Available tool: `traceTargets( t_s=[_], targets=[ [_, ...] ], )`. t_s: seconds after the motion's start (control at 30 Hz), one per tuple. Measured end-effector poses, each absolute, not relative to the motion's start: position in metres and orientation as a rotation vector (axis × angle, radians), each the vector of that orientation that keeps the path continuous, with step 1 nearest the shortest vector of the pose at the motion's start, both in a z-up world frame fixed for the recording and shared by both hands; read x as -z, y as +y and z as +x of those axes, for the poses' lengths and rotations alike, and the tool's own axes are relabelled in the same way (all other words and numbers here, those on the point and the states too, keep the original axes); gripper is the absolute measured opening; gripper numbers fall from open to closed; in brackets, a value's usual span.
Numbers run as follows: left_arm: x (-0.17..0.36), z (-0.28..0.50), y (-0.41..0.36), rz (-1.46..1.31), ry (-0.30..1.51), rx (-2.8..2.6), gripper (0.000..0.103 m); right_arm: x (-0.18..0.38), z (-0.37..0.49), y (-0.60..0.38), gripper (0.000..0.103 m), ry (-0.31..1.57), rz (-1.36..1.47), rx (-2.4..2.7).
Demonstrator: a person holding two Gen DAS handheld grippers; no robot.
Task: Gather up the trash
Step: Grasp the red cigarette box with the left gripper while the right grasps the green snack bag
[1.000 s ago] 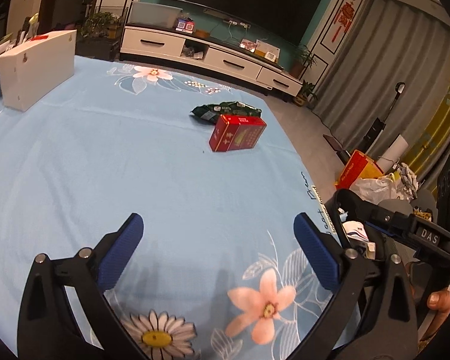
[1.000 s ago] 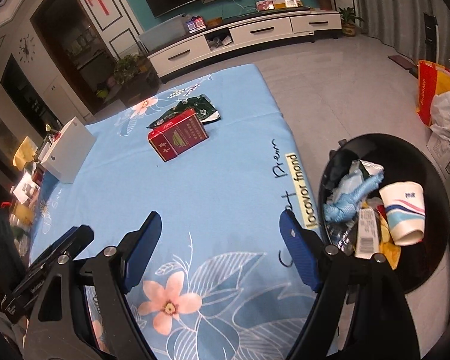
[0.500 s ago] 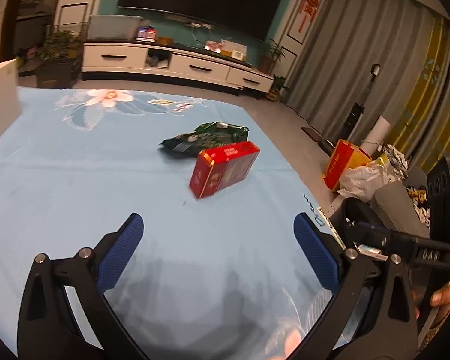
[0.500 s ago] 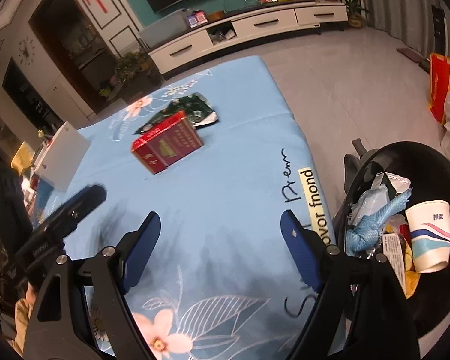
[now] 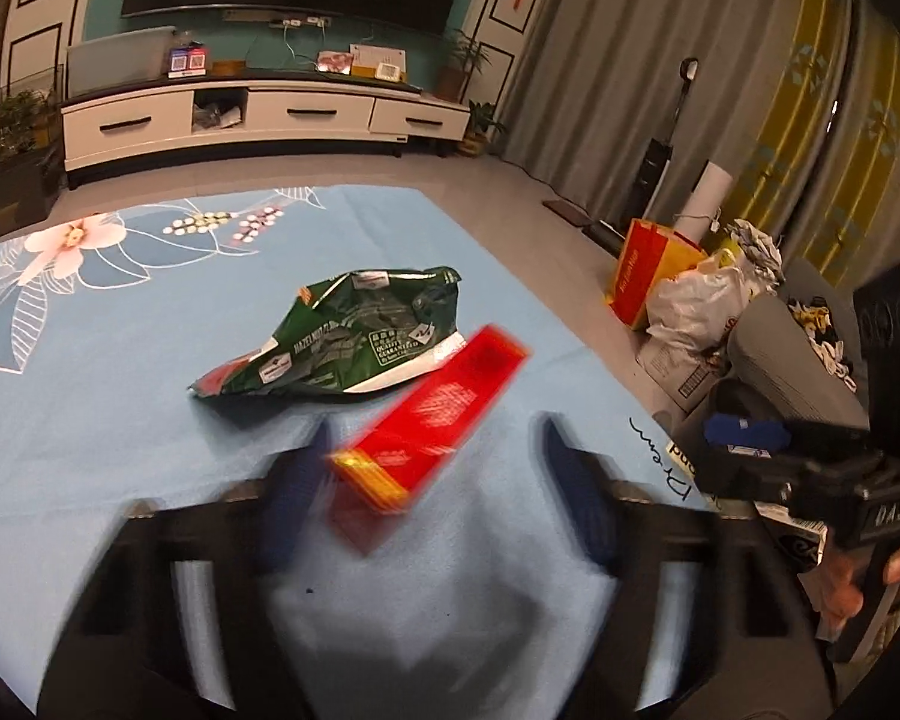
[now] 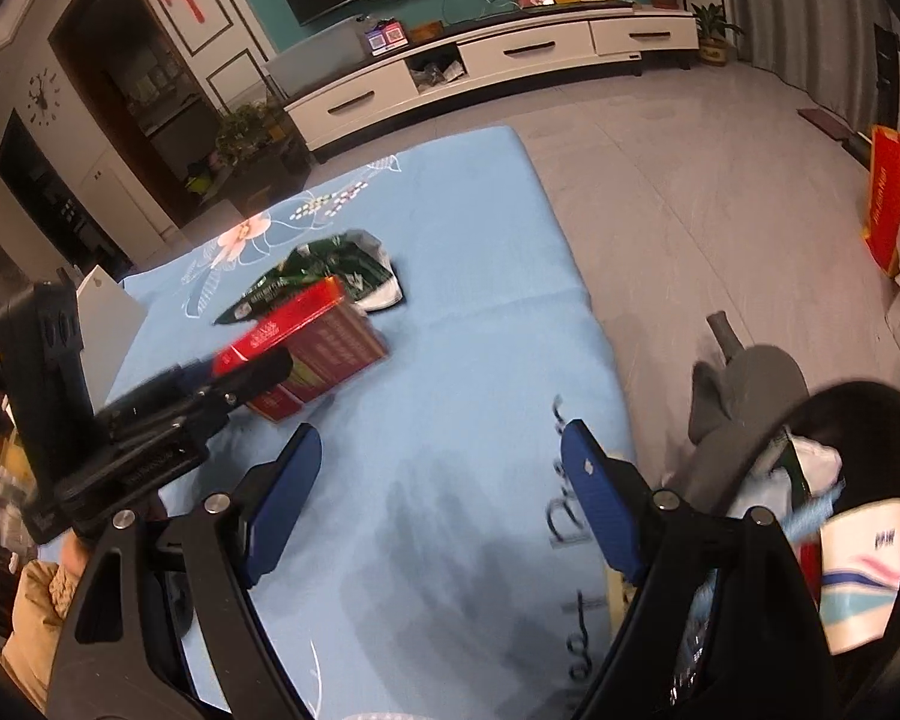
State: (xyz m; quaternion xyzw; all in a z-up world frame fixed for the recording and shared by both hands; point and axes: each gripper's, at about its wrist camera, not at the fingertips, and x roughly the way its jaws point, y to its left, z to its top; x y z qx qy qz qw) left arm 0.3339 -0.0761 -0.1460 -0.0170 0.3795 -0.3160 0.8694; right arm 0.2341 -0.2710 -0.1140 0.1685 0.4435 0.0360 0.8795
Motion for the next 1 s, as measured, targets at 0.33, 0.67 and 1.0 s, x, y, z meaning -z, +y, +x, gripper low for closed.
traceTargets(
  t_s=[0.33, 0.67, 1.0],
  targets=[
    [0.129, 0.297, -0.013, -0.211, 0.81, 0.549, 0.023, 0.11, 0.302, -0.237, 0.081, 0.862, 0.225, -0.204],
    [0.114, 0.284, 0.053, -0.281, 0.752, 0.333, 0.023, 0.126, 0.381, -0.228, 0.081, 0.857, 0.311, -0.262],
    [0.116, 0.277, 0.064, -0.326, 0.759, 0.313, 0.023, 0.148, 0.374, -0.231, 0.01, 0.961, 0.465, -0.305]
  ],
)
